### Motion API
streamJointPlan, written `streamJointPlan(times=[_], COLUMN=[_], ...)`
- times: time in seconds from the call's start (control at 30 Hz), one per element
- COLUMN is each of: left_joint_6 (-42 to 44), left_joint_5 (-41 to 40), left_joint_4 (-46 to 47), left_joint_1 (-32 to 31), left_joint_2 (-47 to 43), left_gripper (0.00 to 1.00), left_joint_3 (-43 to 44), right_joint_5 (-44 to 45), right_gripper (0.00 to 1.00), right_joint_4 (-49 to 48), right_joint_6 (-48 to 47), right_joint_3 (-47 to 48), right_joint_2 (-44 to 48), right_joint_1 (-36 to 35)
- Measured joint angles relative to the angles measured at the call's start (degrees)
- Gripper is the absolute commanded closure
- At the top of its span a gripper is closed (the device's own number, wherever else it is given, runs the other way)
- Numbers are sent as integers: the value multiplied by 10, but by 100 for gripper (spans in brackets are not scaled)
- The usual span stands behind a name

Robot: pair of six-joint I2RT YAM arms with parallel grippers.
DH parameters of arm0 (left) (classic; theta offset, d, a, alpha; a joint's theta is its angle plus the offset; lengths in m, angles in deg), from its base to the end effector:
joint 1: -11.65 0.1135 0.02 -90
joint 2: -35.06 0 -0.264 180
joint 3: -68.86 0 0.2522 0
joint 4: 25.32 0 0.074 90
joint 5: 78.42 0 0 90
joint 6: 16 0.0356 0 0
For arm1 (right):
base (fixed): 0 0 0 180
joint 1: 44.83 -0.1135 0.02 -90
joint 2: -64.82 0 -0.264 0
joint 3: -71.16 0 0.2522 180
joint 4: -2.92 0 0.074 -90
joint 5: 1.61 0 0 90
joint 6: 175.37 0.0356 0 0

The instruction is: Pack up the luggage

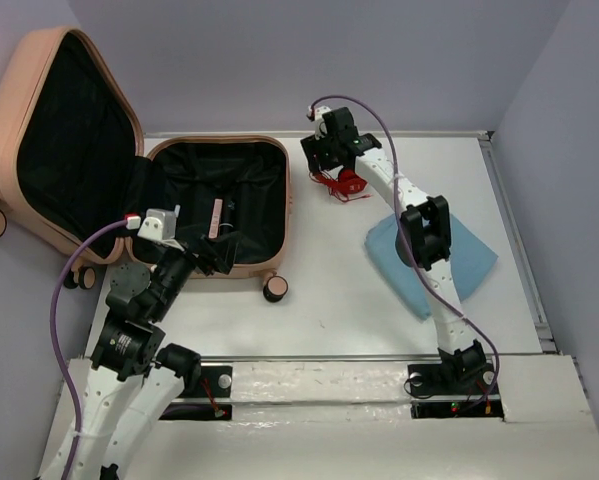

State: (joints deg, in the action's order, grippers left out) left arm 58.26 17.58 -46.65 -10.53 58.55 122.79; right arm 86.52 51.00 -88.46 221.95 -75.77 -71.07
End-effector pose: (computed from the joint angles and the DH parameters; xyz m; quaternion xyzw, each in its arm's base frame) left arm 0.0943 -0.0425 0.3638 0.0762 0.6446 -0.2790 0.7077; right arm 0.5006 0.2481 0.2585 -0.2343 0.8671 0.1025 0.4274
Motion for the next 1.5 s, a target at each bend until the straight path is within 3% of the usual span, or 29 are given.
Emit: streamJointPlan(times=[0.1,0.17,0.2,0.3,0.33,0.57,0.73,0.87,0.93,0.97,1.0,1.03,1.07,1.17,1.27,1.4,1.5], left_joint_6=[0,0,0,0,0,0,0,0,0,0,0,-1,-1,-4,-9,-12,-16], left_joint_5=[0,0,0,0,0,0,0,0,0,0,-1,-3,-5,-16,-22,-24,-24], left_joint_4=[0,0,0,0,0,0,0,0,0,0,1,0,0,0,0,1,1], left_joint_1=[0,0,0,2,2,8,9,9,9,9,10,10,11,13,13,13,12], left_joint_2=[3,5,6,8,10,13,11,7,3,2,0,-2,-5,-14,-24,-29,-31], left_gripper=[1,1,1,1,1,1,1,1,1,1,1,1,1,1,1,1,1], left_joint_3=[0,0,0,0,0,0,0,0,0,0,0,0,0,0,0,0,0], right_joint_5=[-1,-1,0,10,17,50,29,15,-5,-22,-35,-57,-68,-89,-78,-24,21], right_gripper=[31,44,51,87,93,93,93,93,81,51,33,8,3,2,3,8,13], right_joint_4=[22,32,33,30,27,-39,-75,-104,-123,-135,-141,-158,-172,-182,-170,-156,-164], right_joint_6=[-21,-32,-35,-41,-38,-19,2,7,21,37,50,70,76,105,119,133,171], right_joint_3=[11,11,11,0,-2,-134,-232,-228,-187,-155,-128,-78,-55,7,-43,-235,-443], right_joint_2=[-42,-66,-75,-87,-87,-1,136,231,245,239,228,201,182,119,106,185,328], right_joint_1=[0,0,0,0,0,-1,-11,-62,-106,-129,-146,-173,-191,-232,-246,-226,-183])
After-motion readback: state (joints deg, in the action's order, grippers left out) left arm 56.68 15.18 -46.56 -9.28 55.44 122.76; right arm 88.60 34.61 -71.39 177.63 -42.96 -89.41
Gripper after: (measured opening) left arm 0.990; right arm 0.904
